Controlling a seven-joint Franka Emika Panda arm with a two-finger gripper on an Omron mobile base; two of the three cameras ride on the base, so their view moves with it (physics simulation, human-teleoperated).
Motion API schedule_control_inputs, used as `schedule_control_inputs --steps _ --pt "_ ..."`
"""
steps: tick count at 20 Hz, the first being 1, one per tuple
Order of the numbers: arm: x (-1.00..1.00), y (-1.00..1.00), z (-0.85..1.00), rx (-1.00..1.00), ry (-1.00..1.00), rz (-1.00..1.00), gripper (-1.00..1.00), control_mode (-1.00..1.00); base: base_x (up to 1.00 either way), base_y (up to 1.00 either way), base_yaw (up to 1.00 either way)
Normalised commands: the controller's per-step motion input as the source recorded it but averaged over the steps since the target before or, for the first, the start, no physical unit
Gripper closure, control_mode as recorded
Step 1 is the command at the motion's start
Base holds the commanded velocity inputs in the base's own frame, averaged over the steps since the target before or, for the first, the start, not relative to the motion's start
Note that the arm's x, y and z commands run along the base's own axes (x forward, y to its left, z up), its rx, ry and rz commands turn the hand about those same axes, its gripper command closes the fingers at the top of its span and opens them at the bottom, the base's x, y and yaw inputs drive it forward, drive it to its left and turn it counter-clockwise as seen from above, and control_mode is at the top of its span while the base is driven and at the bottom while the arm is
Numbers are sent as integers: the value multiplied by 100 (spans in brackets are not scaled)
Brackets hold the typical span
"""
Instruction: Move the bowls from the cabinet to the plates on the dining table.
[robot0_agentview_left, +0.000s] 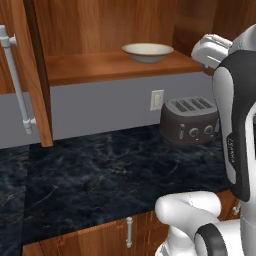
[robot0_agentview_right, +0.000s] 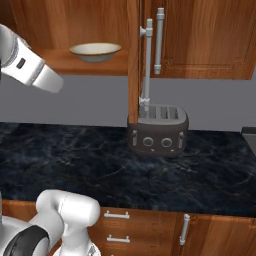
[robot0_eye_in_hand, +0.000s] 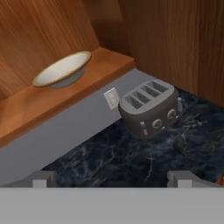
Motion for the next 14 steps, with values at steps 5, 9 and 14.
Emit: schedule_control_inputs --steps 5,9,14 --pt "69 -32 -7 18 -3 0 -100 -100 0 0 0" --pt "55 -1 21 12 6 0 -100 -100 0 0 0" --pt "26 5 23 7 16 0 -100 -100 0 0 0"
